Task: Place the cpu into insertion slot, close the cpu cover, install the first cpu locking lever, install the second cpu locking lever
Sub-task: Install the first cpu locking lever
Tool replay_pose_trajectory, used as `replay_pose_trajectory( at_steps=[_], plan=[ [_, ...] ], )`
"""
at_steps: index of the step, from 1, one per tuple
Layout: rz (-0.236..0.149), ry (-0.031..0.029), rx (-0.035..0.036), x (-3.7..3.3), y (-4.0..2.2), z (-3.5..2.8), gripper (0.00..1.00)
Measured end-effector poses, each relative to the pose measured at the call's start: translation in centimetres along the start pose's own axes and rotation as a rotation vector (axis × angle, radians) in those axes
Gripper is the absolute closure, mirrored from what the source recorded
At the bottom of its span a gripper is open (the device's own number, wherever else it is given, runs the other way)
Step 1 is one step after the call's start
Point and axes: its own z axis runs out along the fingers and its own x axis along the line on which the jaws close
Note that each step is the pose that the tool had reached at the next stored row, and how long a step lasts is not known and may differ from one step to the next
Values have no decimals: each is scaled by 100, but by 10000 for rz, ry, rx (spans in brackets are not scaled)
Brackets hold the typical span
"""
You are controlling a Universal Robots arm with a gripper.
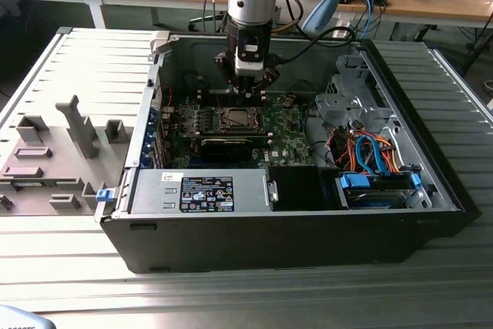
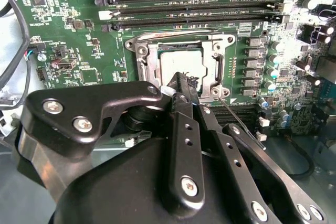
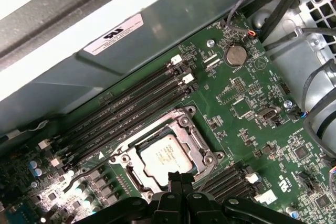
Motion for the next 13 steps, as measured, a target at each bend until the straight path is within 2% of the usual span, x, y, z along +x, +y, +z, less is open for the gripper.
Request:
replay_pose_trajectory(
  at_steps=[13],
  plan=[
    [-219,-10,-6,0,0,0,89]
  ],
)
